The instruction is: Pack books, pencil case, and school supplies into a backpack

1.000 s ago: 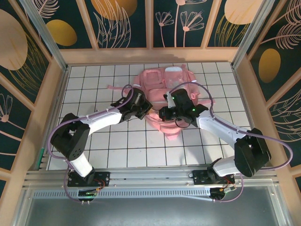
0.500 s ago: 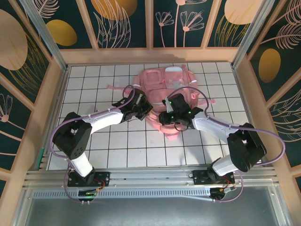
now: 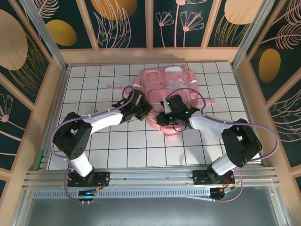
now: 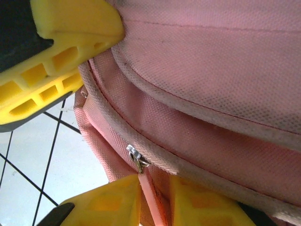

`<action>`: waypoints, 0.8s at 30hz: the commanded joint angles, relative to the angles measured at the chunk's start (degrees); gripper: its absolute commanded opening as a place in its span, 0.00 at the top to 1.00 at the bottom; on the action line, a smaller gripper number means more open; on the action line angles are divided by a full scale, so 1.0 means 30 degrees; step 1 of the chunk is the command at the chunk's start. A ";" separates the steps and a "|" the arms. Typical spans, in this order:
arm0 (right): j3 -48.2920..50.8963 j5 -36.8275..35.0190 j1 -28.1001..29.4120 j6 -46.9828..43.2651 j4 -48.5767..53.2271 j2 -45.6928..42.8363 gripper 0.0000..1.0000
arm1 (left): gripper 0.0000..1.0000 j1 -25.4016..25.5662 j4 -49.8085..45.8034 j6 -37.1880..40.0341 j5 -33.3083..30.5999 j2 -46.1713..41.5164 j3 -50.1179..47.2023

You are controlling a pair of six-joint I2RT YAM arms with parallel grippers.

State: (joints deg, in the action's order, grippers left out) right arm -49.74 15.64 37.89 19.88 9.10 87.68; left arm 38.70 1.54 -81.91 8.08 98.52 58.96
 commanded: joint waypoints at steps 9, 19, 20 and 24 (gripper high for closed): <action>0.0092 -0.1692 0.0136 0.0468 -0.0076 -0.0254 1.00 | 1.00 0.0024 -0.0002 0.0406 -0.0167 -0.0792 -0.0182; -0.0074 -0.4121 -0.1931 0.1630 0.5191 -0.1466 1.00 | 1.00 -0.1711 -0.0530 0.1197 -0.0650 -0.2298 -0.0957; 0.0009 -0.4231 -0.2059 0.1551 0.5198 -0.1598 1.00 | 1.00 -0.1890 -0.0345 0.1243 -0.0450 -0.2391 -0.0962; 0.0301 -0.4363 -0.3673 0.0623 0.4337 -0.1423 1.00 | 1.00 -0.2487 -0.0082 0.2061 0.1075 -0.2171 -0.0962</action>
State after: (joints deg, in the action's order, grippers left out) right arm -50.19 9.23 31.29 22.72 18.50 83.96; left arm 34.04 1.54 -78.59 11.35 94.00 56.60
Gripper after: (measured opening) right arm 0.050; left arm 0.048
